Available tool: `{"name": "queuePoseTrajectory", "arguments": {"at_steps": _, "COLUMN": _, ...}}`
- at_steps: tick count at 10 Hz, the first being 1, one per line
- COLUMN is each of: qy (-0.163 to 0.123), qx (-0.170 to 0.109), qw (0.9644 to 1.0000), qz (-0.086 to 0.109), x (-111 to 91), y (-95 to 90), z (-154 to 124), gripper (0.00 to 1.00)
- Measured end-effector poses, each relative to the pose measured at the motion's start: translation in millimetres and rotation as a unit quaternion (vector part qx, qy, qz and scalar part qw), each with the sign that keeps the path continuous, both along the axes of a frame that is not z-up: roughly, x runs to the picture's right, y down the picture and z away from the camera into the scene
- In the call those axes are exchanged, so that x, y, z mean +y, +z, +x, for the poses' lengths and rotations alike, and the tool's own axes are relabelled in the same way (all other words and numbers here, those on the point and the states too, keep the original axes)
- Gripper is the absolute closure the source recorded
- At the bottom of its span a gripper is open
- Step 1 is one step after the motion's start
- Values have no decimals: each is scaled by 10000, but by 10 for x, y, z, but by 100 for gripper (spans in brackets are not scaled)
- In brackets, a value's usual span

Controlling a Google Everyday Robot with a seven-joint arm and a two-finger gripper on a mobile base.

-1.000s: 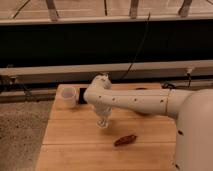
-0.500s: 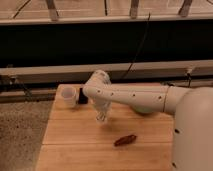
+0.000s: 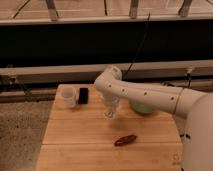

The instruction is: Place the white sponge in the ceramic bowl

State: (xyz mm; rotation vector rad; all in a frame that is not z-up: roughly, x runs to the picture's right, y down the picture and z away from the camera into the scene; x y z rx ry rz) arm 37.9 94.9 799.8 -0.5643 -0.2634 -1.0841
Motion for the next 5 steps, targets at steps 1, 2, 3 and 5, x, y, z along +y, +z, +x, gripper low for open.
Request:
{"name": "queuePoseTrajectory", "arguments": {"at_steps": 1, "qy": 61, "qx": -4, "qw": 10000, "qz": -13, "x": -42, "y": 16, "z": 33, "gripper": 100}}
{"name": "queuePoseTrajectory", "arguments": {"at_steps": 2, "qy": 113, "qx": 26, "qw": 9999, "qz": -15, "x": -96, "y": 30, "z": 140, "gripper": 100}}
{"name": "queuePoseTrajectory", "arguments": {"at_steps": 3, "qy": 175, "qx": 54, "qw": 9998, "qz": -19, "x": -142, "y": 42, "z": 272, "gripper": 100}}
{"name": "queuePoseTrajectory", "arguments": {"at_steps": 5, "qy": 307, "qx": 90, "qw": 9995, "qz": -37, "x": -219, "y": 65, "z": 492, "gripper": 100}}
